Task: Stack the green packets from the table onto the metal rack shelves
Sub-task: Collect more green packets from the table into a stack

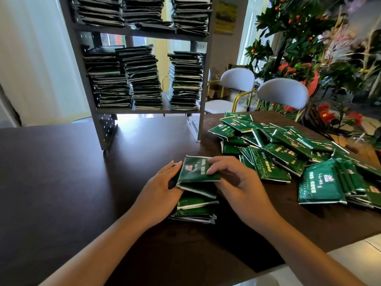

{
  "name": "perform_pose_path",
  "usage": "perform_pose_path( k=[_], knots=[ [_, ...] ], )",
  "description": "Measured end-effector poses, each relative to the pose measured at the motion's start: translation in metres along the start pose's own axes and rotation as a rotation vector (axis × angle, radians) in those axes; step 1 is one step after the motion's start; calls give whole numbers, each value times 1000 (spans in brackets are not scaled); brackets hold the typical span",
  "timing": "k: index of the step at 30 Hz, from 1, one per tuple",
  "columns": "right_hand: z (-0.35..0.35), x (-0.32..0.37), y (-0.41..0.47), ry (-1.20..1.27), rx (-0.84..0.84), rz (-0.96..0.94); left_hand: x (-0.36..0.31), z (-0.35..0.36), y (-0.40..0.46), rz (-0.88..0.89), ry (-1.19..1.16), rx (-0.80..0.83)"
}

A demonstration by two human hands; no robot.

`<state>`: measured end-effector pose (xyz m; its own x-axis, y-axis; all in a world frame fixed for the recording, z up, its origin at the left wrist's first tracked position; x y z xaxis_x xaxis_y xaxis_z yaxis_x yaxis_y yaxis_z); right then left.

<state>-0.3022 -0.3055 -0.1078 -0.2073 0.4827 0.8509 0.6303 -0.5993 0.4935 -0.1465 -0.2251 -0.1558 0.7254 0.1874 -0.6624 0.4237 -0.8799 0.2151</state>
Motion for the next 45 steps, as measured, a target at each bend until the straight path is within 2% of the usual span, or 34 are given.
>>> perform_pose_path(
  k=[4, 7, 10, 12, 14, 16, 18, 20, 22, 29, 36, 40, 45],
  knots=[
    [18, -5, -8, -74, 120, -77, -4, 7, -1, -25, -238, 72],
    [14, -11, -4, -35, 116, -40, 1, 4, 0, -125, -388, 44],
    [14, -9, -2, -29, 171, -9, 3, 5, 0, -130, -417, 30],
    [6, -8, 1, -163, 181, -20, 1, 4, -1, -105, -351, 24],
    [-15, -14, 9, -452, 120, 4, 2, 7, -1, -84, -307, 41],
    [-46, -33, 18, -815, 69, 170, -4, 7, -3, -49, -238, 63],
    [-77, -58, 15, -1071, 81, 448, -5, 8, -4, -34, -191, 83],
    [-96, -72, 8, -1155, 88, 614, -5, 7, -5, -18, -160, 77],
    [-108, -77, 6, -1146, 55, 663, -4, 6, -5, -6, -133, 53],
    [-112, -61, 13, -1247, -84, 455, -1, 5, -3, -6, -116, 34],
    [-83, -6, 13, -1097, -214, 162, -1, 7, -3, -15, -121, 53],
    [-42, 33, 9, -903, -157, -56, 0, 5, -2, -23, -165, 17],
    [19, 50, -10, -810, 5, -199, -1, 2, -4, -70, -313, -36]
  ],
)
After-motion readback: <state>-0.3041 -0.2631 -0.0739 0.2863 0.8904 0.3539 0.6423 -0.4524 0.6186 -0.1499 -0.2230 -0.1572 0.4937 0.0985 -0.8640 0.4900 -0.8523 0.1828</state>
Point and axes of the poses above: each hand's wrist, its own y-axis towards the middle knuckle, its own z-axis out of the palm, x = y × z, the point moved 10 cm from there along y, towards the middle knuckle, and after that the axes turned 10 degrees about y, right-handed, at the moved point
